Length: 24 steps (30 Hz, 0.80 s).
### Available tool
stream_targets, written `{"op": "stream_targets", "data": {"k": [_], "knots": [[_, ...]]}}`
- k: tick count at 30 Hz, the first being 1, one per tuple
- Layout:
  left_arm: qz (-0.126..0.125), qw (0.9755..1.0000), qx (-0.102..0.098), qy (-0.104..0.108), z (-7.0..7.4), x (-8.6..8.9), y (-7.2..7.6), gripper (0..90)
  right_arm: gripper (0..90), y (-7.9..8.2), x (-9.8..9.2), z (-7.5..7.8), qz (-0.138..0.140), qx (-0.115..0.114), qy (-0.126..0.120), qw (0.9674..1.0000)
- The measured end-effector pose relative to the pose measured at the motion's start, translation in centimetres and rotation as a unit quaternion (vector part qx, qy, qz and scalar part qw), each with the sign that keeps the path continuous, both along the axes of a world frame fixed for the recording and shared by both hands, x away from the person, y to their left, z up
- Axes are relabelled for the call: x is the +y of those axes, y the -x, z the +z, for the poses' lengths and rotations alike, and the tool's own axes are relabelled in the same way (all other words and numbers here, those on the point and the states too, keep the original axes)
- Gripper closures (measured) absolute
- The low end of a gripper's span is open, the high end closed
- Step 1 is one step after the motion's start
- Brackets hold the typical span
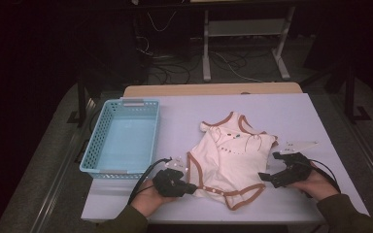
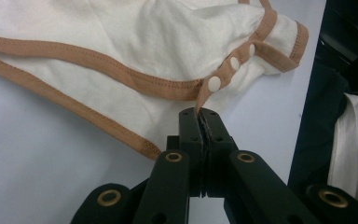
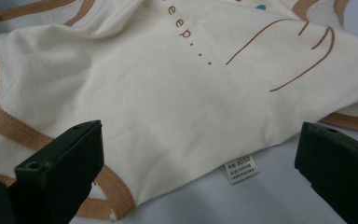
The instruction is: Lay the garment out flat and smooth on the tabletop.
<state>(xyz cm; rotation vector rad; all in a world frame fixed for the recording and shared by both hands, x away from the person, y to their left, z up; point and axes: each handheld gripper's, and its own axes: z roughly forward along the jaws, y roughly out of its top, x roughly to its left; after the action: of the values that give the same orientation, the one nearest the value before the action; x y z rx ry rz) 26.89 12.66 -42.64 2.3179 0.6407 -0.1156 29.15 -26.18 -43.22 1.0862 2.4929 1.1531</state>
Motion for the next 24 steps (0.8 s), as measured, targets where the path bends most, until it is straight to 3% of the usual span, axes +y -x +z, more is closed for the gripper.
{"op": "stream_targets", "data": {"k": [2,7,12,17,21,24], "knots": [[0.002,1.0000,-0.001,0.001,-0.1,0.1,-0.1,86.5,0.9,0.0,0.1,0.0,0.003,0.002,0.002,1.0000],[0.006,0.9999,-0.013,0.004,-0.2,-0.2,-0.2,71.4,2.5,0.1,0.3,0.1,0.010,0.011,0.002,0.9999],[0.020,0.9992,-0.026,0.025,-0.1,-0.3,-0.5,56.4,5.2,0.7,0.6,0.4,0.014,0.021,0.004,0.9997],[0.029,0.9983,-0.033,0.037,-0.1,-0.1,-0.9,43.5,15.8,1.7,1.2,0.8,0.021,0.031,0.012,0.9992],[0.042,0.9977,-0.036,0.038,-0.2,0.0,-0.9,35.7,34.1,2.8,1.3,0.5,0.030,0.035,0.027,0.9986],[0.047,0.9974,-0.040,0.037,-0.2,0.1,-1.0,30.9,40.1,3.0,1.2,0.3,0.028,0.040,0.030,0.9984]]}}
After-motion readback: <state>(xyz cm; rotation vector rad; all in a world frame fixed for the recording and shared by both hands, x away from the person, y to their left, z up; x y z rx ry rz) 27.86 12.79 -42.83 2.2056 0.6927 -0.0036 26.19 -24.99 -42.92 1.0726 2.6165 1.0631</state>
